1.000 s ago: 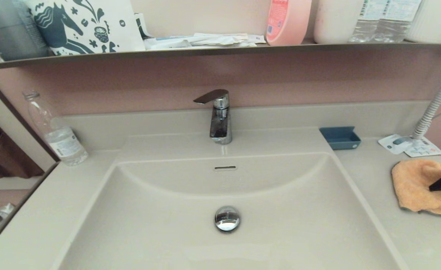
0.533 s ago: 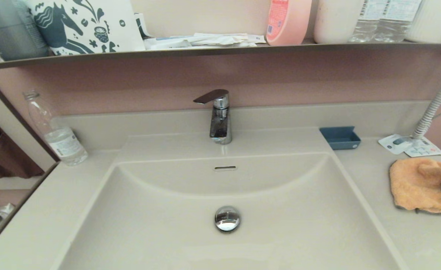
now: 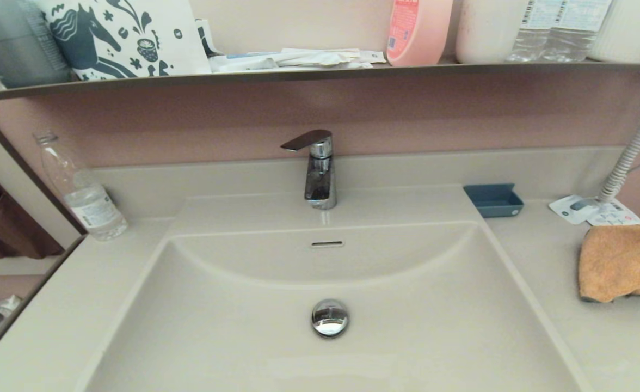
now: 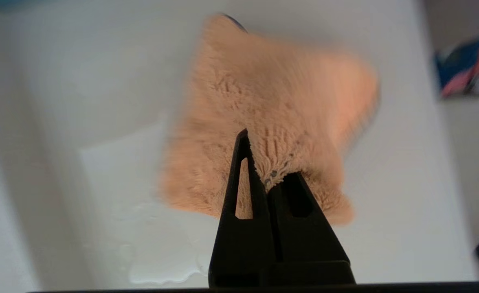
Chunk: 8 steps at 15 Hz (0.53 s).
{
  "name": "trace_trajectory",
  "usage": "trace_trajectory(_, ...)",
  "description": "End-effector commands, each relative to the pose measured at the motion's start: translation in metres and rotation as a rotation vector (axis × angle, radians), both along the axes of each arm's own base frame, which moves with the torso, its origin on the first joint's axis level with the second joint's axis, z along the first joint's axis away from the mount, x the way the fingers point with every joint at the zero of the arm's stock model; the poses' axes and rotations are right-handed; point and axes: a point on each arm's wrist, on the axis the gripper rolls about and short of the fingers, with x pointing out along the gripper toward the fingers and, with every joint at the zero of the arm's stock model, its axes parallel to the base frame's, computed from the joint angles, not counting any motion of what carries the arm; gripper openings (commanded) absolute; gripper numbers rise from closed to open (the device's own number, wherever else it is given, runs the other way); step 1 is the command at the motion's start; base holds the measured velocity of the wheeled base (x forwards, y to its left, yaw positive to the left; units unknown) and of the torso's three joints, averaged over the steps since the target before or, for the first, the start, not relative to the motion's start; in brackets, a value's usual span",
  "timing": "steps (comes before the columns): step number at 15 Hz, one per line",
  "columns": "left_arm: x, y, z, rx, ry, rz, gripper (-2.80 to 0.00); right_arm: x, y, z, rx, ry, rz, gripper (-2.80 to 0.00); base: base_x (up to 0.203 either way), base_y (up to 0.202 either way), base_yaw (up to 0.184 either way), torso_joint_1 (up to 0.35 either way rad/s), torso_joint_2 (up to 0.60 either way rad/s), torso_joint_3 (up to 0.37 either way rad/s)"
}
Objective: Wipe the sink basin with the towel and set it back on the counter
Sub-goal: Pick up the cloth, then wipe the sink
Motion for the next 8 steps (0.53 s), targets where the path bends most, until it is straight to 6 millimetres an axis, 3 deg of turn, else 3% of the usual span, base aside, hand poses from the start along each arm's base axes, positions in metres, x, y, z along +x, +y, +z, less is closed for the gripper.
trace_trajectory(1, 0.000, 0.000, 0.000, -0.002, 0.001, 0.001, -2.80, -0.019, 0.013, 0.034, -0.052, -0.108, 0.013, -2.80, 0.000, 0.000, 0.000, 0.000, 0.00, 0.000)
trace_trajectory(4, 0.000, 0.000, 0.000, -0.002, 0.001, 0.001, -2.80, -0.034, 0.048, 0.073, -0.014, -0.228, 0.110, -2.80, 0.000, 0.000, 0.000, 0.000, 0.00, 0.000)
trace_trajectory(8, 0.000, 0.000, 0.000, -0.001, 0.001, 0.001, -2.80, -0.052, 0.099, 0.106, 0.078, -0.316, 0.236, -2.80, 0.000, 0.000, 0.000, 0.000, 0.00, 0.000)
